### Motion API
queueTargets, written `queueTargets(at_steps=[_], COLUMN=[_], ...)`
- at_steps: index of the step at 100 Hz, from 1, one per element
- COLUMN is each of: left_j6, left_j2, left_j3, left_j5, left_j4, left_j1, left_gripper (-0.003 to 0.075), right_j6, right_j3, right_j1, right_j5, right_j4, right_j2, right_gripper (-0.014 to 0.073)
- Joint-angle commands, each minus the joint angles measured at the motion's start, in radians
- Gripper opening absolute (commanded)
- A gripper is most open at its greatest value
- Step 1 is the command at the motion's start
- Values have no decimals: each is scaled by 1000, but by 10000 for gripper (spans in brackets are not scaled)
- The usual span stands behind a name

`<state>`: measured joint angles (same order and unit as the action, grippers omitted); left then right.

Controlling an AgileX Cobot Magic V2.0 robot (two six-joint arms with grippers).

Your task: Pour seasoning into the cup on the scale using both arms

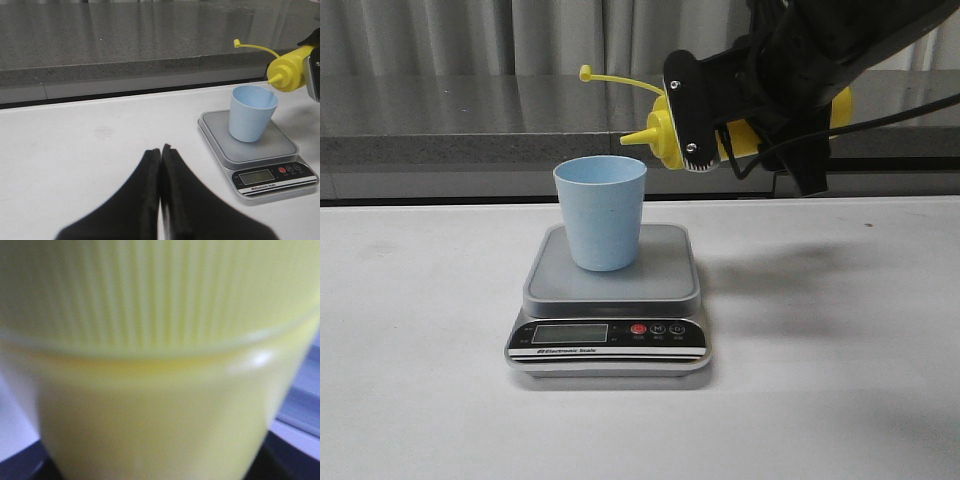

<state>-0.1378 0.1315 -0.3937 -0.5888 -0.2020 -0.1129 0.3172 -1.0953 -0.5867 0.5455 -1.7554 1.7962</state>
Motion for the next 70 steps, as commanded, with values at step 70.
queueTargets(at_steps=[70], left_j6=[9], left_j2=[12], left_j3=[-25], left_j5=[80], left_j4=[-19], left_j1=[2], left_gripper=[-20], right_j6=[-141], right_j3=[-31], right_j1=[-29], right_j5=[107], right_j4=[-43], right_j2=[-48], right_gripper=[-67])
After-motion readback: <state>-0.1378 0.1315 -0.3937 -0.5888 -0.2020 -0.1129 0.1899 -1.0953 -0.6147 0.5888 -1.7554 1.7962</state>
